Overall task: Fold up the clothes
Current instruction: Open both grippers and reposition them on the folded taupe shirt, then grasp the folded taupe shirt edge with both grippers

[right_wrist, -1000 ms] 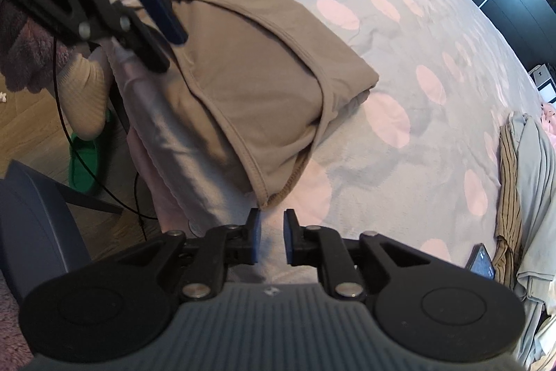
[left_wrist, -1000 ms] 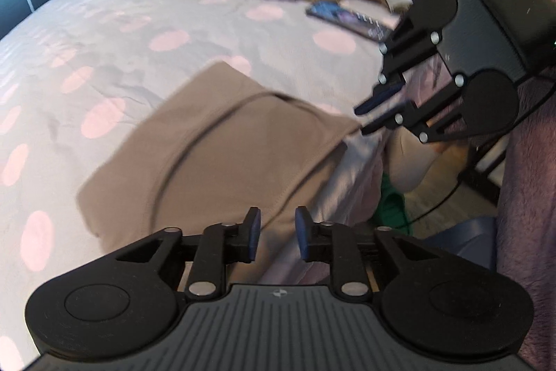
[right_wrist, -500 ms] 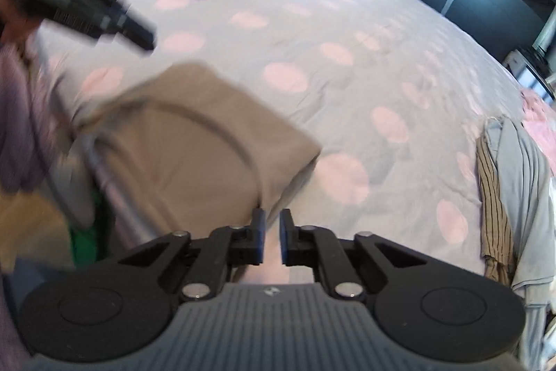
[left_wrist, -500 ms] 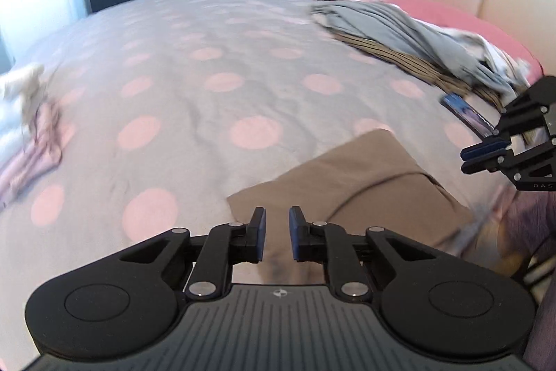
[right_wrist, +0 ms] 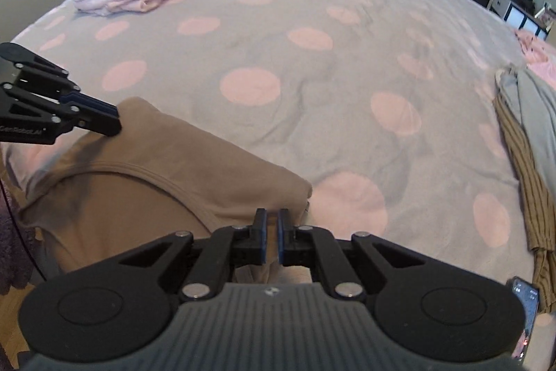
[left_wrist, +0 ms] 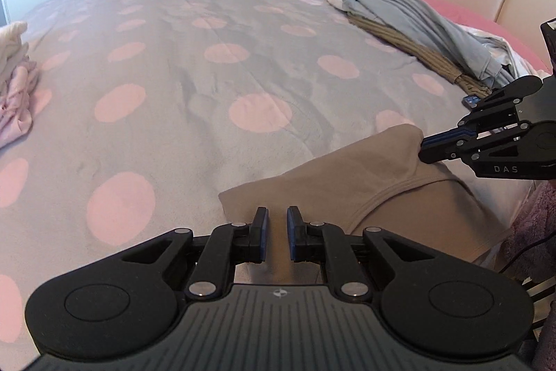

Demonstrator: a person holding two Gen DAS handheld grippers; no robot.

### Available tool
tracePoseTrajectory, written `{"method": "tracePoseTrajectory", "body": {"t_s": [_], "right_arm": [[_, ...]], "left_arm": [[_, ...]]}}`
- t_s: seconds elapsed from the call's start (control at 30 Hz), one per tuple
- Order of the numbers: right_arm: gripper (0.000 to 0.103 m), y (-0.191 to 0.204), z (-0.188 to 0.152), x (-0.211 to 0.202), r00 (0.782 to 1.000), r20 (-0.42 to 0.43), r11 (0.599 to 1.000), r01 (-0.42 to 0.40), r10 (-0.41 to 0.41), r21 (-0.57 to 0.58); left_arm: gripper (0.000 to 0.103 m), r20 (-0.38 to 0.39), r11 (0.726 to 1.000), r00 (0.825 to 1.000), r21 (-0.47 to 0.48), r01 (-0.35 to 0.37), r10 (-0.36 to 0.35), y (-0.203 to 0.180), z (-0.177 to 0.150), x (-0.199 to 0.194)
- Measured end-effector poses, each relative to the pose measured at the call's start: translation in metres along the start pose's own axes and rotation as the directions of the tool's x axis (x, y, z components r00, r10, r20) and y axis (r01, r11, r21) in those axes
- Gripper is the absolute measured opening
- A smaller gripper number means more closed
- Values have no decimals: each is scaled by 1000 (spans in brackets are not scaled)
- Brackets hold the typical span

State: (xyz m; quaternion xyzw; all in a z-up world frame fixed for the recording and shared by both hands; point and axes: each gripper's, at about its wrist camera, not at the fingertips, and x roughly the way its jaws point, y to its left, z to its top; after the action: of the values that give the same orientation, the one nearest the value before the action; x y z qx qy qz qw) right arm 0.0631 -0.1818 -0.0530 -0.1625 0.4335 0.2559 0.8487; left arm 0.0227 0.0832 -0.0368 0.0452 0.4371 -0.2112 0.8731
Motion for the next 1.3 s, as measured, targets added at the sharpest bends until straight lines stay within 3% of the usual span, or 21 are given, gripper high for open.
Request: {"method": "tracePoseTrajectory", "body": {"t_s": [0.27,0.4,0.47,0.5,0.53,0.6,0.67,0.77,1.0,1.17,1.3], "right_arm": [[7,-5,3,17,999,-47,1000,-14,16,25],[7,-4,3,13,999,-48,1000,-12,13,28],[9,-4,3,9,999,-43,999,-11,13,34],[15,-5,3,6,999,-37,999,-8,10,41],[31,-6,2,2,999,-32,999,-5,7,49],[43,-10,1,-6,1000,-12,996,-19,20,85],[43,-15,1,-15,999,6,991,-38,37,128],[44,-24,-5,-22,997,7,975,-73,73,212],[44,-37,-33,-13,981,-42,917,-164,192,364],[44,-36,-49,5,955,-70,868,-230,289,440],[44,-33,-53,13,950,-72,857,-241,305,455]], "left_arm": [[9,-61,1000,998,-30,7,-8,5,1,20],[10,-50,998,999,-56,0,-3,5,4,12],[17,-34,997,999,-73,-10,8,6,4,4],[20,-24,996,1000,-85,-16,14,7,4,0],[25,-14,995,1000,-100,-21,19,9,3,-5],[31,6,989,1000,-145,-20,21,14,2,-13],[46,28,978,1000,-206,-4,10,20,0,-21],[48,38,954,999,-297,29,-19,31,-6,-26],[48,-49,885,987,-451,114,-152,47,-39,-5],[48,-53,881,981,-450,143,-186,41,-49,1],[46,-65,880,978,-450,149,-199,36,-49,9]]}}
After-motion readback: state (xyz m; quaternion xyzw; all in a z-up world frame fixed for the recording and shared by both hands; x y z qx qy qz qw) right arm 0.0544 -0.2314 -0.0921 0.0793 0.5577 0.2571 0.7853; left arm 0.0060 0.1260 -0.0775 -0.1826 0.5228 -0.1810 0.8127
